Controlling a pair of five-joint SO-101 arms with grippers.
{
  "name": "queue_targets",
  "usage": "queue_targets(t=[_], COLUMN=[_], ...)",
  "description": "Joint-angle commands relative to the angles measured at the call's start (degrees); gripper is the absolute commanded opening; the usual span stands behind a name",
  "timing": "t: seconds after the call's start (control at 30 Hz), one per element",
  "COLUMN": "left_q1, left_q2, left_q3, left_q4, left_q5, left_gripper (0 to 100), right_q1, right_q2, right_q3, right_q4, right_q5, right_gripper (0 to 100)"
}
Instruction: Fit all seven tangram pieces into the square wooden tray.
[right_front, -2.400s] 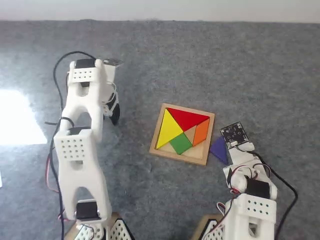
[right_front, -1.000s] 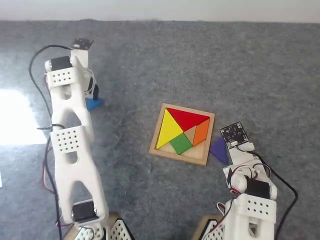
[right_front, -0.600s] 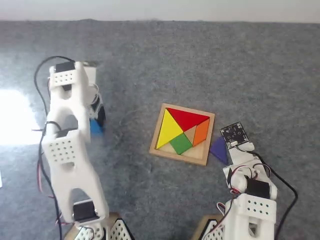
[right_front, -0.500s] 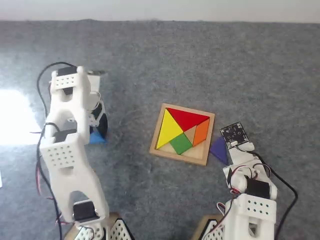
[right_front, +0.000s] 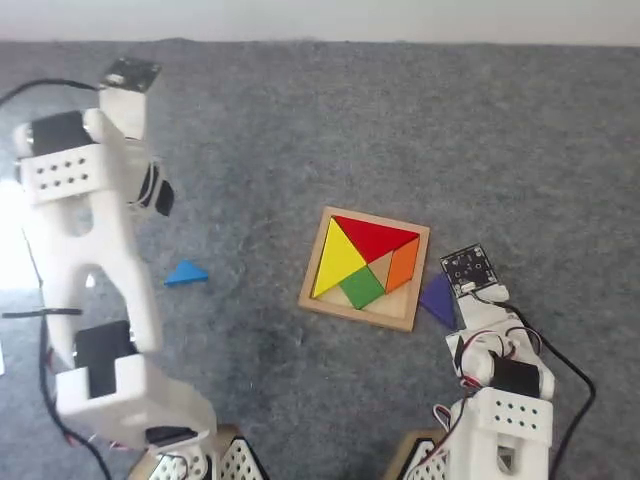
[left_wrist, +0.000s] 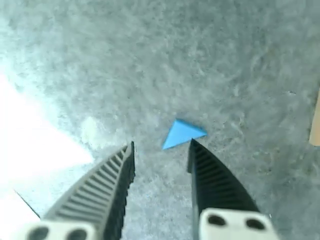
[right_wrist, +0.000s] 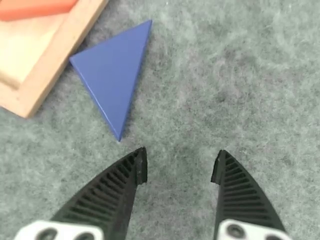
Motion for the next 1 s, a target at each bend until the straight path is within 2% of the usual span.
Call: queue_targets(t=[0.0,0.03,0.13,0.2,0.37,0.43,0.53,0.63,0.77,0.83,0.93,0.97], left_q1=[3.5,3.7,4.5,4.3,7.0,8.5,8.1,7.2,4.7,4.9,8.2,8.7], left_q2=[-3.1,-3.3,-6.6,-13.1,-35.4,-39.6,-37.0,-27.6,-11.9,-7.7,-11.4,-14.9], left_q3=[6.6,9.7,18.0,22.5,44.5,54.3,58.8,53.8,41.5,37.7,37.6,38.4], left_q4=[2.5,2.5,2.0,-1.8,-12.0,-16.4,-24.4,-25.5,-24.9,-15.6,3.3,1.1], left_q5=[-2.1,-4.5,-18.0,-25.9,-36.5,-41.8,-43.9,-46.6,-45.1,-46.8,-57.2,-56.9], left_gripper=[21,21,20,17,16,16,19,25,26,26,26,26], right_q1=[-0.3,-0.4,-0.4,-0.4,-0.4,-0.4,-0.5,-0.5,-0.5,-0.5,-0.5,-0.5], right_q2=[0.2,0.2,0.2,0.2,0.2,0.2,0.2,0.2,0.2,0.2,0.2,0.2], right_q3=[-0.4,-0.4,-0.4,-0.4,-0.4,-0.4,-0.4,-0.4,-0.4,-0.4,-0.4,-0.4], right_q4=[-0.4,-0.4,-0.4,-0.4,-0.4,-0.4,-0.4,-0.4,-0.4,-0.4,-0.4,-0.5], right_q5=[0.5,0.5,0.6,0.6,0.6,0.6,0.6,0.6,0.6,0.6,0.6,0.6], right_gripper=[21.6,21.6,21.6,21.6,21.6,21.6,21.6,21.6,21.6,21.6,21.6,21.6])
